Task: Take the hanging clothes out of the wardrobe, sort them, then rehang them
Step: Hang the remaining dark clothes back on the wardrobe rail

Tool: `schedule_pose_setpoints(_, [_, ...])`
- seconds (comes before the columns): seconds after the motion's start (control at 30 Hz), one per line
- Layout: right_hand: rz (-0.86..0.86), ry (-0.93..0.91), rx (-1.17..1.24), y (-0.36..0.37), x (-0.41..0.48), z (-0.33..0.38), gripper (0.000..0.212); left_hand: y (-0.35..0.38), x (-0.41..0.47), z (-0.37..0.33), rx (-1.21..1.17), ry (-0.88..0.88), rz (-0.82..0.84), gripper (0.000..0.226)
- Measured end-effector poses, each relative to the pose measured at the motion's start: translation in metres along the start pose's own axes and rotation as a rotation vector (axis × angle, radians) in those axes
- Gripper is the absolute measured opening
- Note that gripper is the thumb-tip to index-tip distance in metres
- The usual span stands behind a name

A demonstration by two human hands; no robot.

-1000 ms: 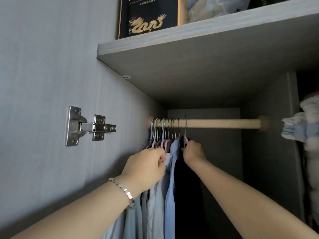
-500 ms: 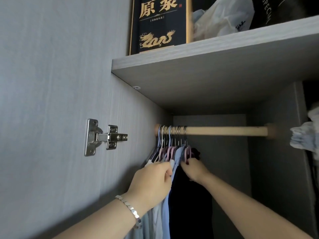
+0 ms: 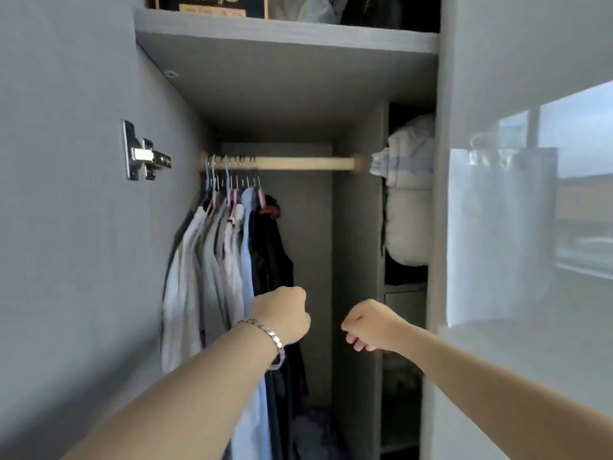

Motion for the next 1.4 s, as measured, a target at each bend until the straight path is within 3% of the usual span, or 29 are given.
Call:
schedule_pose_setpoints(0.2, [-0.014,0.212,-0.108,-0.007,-0.144,-0.109,0.018,0.073,-0.049,-0.115,-0.036,0.168,0.256,0.023])
schedule_pose_setpoints(0.43, [-0.180,0.594,-0.026,-0.026,-0.364,-0.275,0.026,0.149,-0.171,-0.330,-0.063,0.560,0.419,0.017])
schedule_pose_setpoints(0.63, [-0.318,0.977,0.064,-0.007,-0.604,-0.396,0.027,0.224,-0.337,-0.510,-0.085,0.925,0.571,0.014])
schedule_pose_setpoints(0.8, [-0.371,1.315,0.117,0.056,-0.822,-0.457,0.025,0.268,-0.514,-0.626,-0.008,1.220,0.678,0.021])
schedule_pose_setpoints(0.93, [-0.424,1.559,0.299,0.122,-0.963,-0.466,0.023,0.278,-0.652,-0.681,0.051,1.486,0.701,0.024])
schedule_pose_setpoints(1.07, [-0.629,1.791,0.516,0.199,-1.066,-0.446,0.035,0.289,-0.766,-0.698,0.123,1.716,0.774,0.024])
schedule_pose_setpoints(1.23, [-0.952,2.080,0.717,0.290,-1.146,-0.377,0.027,0.305,-0.869,-0.694,0.246,1.974,0.854,0.015])
schedule_pose_setpoints(1.4, [-1.224,2.309,0.920,0.371,-1.176,-0.290,0.021,0.311,-0.946,-0.668,0.348,2.212,0.923,0.029])
Point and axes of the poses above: each hand's wrist, its own x-axis towards the middle knuckle, its own y-axis out of the palm, z = x × y, the point moved 8 cm from there along x, towards the middle knuckle, and after that the axes turned 3 degrees about z, right-handed, at the moved point
